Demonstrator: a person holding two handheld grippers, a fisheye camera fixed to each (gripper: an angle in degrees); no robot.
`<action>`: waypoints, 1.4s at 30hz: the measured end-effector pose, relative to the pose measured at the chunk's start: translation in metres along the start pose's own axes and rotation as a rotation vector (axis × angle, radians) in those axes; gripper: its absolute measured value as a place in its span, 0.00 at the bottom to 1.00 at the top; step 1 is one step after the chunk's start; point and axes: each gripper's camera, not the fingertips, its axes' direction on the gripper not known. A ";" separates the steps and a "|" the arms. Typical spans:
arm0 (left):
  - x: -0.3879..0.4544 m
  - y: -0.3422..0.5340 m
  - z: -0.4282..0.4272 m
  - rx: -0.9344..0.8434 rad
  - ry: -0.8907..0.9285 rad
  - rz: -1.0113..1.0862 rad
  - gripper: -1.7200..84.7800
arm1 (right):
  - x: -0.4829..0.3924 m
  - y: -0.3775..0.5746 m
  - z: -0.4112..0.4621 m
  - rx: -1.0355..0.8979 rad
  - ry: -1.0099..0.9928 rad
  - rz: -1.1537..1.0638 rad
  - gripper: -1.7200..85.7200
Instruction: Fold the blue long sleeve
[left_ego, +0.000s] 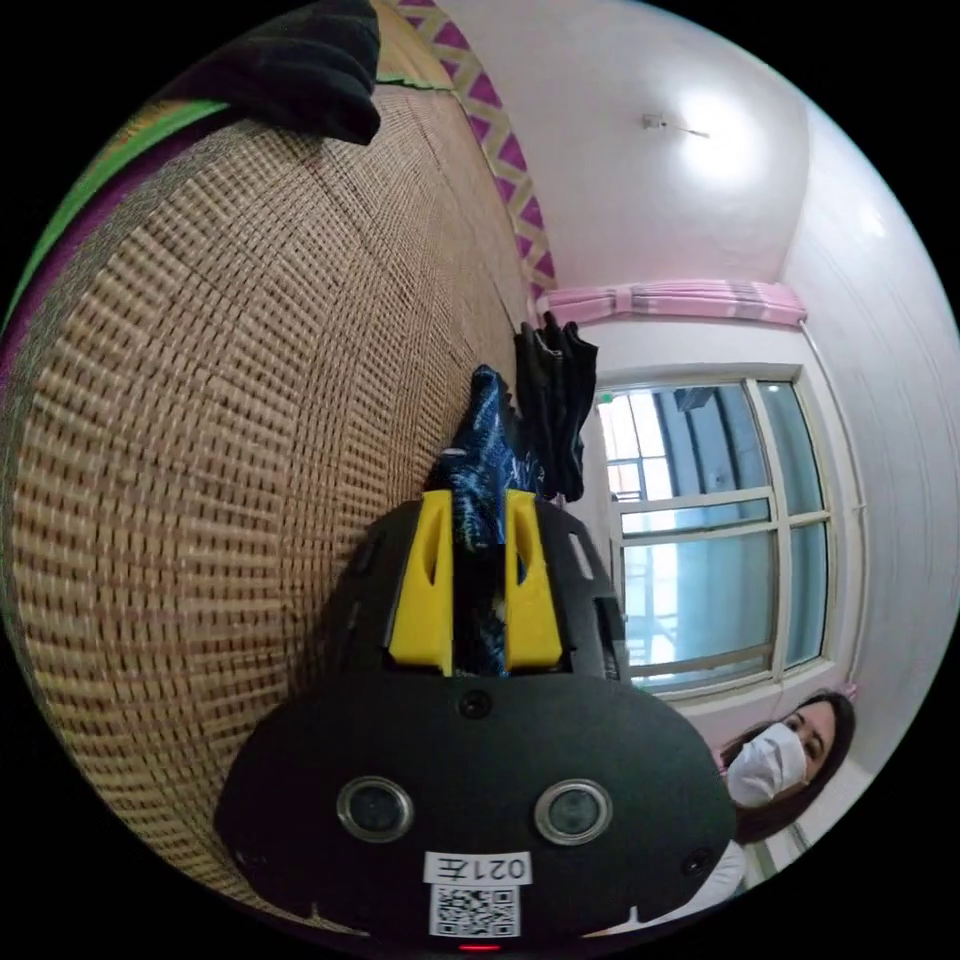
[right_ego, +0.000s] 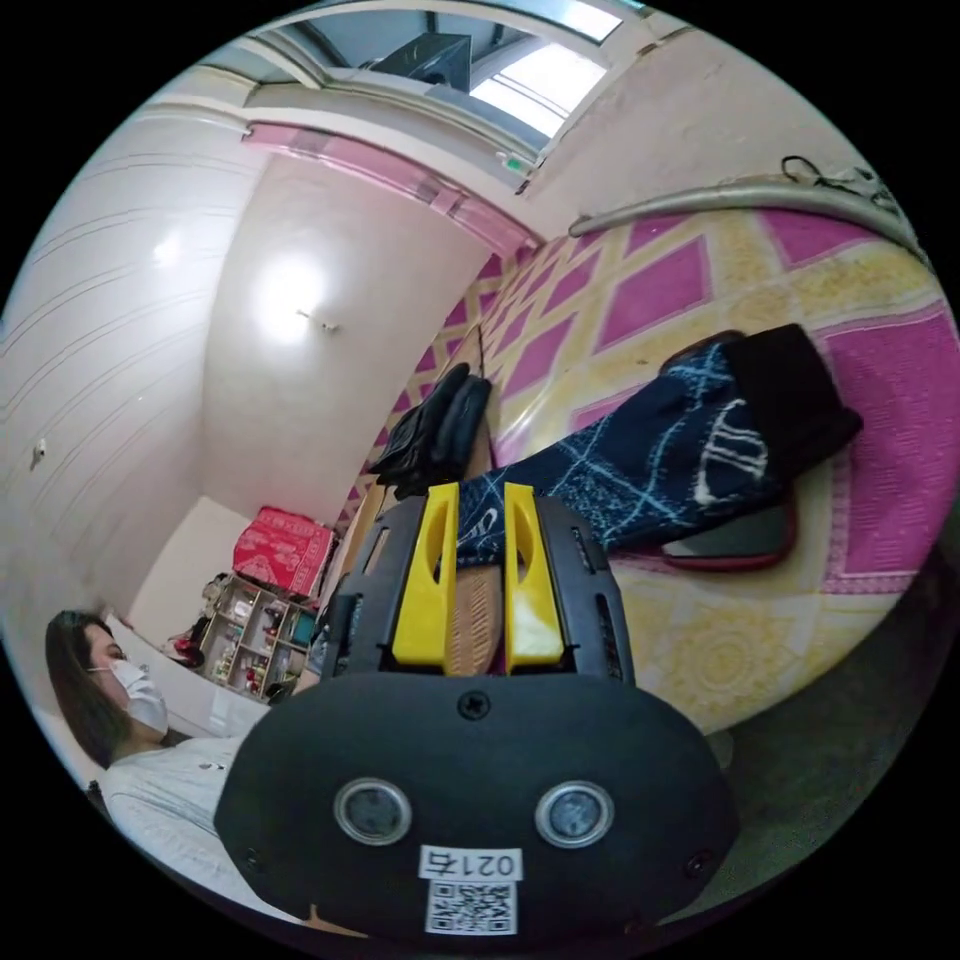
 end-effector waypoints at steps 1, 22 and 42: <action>0.012 -0.006 0.003 0.019 0.027 0.057 0.03 | -0.002 0.002 0.007 -0.012 -0.018 -0.001 0.10; -0.019 0.050 0.090 -0.019 -0.274 0.187 0.14 | -0.121 0.043 0.182 -0.444 -0.200 -0.306 0.09; -0.021 0.135 0.168 0.193 -0.349 0.219 0.01 | -0.157 0.117 0.270 -0.582 -0.256 -0.345 0.09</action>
